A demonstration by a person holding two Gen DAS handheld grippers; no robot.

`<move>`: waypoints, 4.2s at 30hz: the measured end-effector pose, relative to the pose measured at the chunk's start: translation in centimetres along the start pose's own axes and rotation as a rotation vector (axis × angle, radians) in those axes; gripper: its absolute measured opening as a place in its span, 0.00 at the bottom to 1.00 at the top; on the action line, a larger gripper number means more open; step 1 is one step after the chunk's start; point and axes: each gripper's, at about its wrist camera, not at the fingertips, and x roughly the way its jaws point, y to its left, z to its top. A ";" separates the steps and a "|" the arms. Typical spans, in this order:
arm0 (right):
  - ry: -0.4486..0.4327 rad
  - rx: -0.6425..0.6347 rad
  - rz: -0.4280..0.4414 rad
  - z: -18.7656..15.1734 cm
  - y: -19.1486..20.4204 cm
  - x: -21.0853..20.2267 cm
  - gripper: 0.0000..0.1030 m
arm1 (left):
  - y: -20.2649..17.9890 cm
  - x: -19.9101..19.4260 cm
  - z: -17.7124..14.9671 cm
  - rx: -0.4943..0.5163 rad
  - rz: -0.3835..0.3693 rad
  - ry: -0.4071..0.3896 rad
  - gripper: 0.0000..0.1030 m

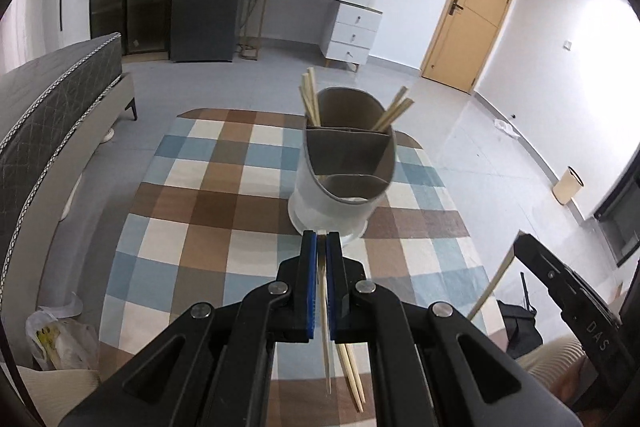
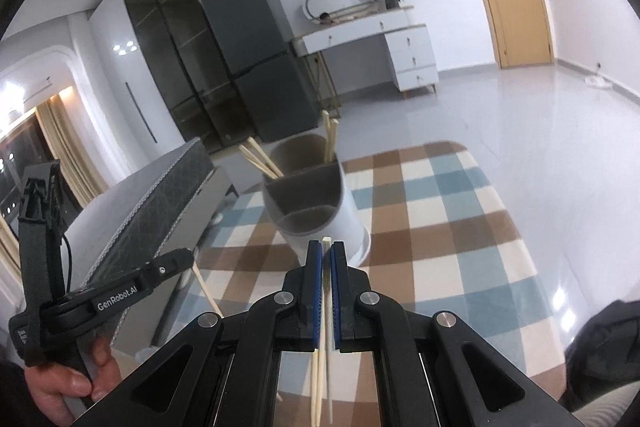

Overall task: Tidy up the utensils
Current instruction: 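Lift both held chopsticks and carry them above the white holder, then open both grippers to drop the chopsticks into the holder, then withdraw both open grippers from the holder toward the last chopsticks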

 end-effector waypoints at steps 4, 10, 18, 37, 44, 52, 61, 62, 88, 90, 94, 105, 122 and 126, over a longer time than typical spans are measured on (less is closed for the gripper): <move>-0.015 -0.007 -0.001 0.1 0.6 -1.0 0.03 | -0.4 -0.9 0.0 0.019 -0.001 0.001 0.00; -0.036 -0.014 -0.006 0.6 1.2 -2.2 0.03 | -0.6 -2.5 0.6 0.028 -0.012 -0.008 0.00; -0.054 -0.020 0.006 1.8 2.0 -1.9 0.03 | -0.1 -3.5 2.3 0.022 -0.010 -0.032 0.00; -0.182 -0.079 0.072 12.5 3.4 -0.2 0.03 | -0.5 -4.4 13.2 -0.030 -0.066 -0.161 0.00; -0.230 -0.096 0.118 17.1 4.0 3.0 0.03 | -0.2 -2.3 16.2 -0.044 -0.062 -0.219 0.00; -0.273 -0.079 0.118 19.6 3.2 7.5 0.03 | 0.5 1.2 17.9 -0.077 -0.068 -0.243 0.00; -0.272 -0.058 0.110 19.4 2.0 10.3 0.04 | 0.5 4.9 18.4 -0.073 -0.039 -0.268 0.00; -0.272 -0.056 0.109 19.3 1.9 10.6 0.04 | 0.4 5.1 18.6 -0.070 -0.031 -0.267 0.00; -0.067 -0.050 0.128 13.2 -0.6 12.8 0.07 | -1.7 8.1 14.0 0.034 -0.072 0.054 0.01; -0.016 -0.055 0.121 12.6 -0.4 12.9 0.07 | -1.6 8.1 13.8 0.026 -0.059 0.090 0.01; 0.038 -0.029 0.106 11.3 -0.8 12.5 0.22 | -1.7 6.6 13.0 0.009 -0.044 0.103 0.22; 0.009 0.030 0.070 8.6 -0.9 4.9 0.58 | -2.7 -1.5 10.9 -0.019 0.010 -0.001 0.66; -0.078 0.010 0.036 5.2 0.9 -4.3 0.73 | -2.6 -8.8 4.6 -0.014 0.081 -0.179 0.84; -0.095 -0.007 0.032 4.3 1.5 -5.0 0.78 | -2.1 -9.1 3.2 -0.013 0.093 -0.201 0.86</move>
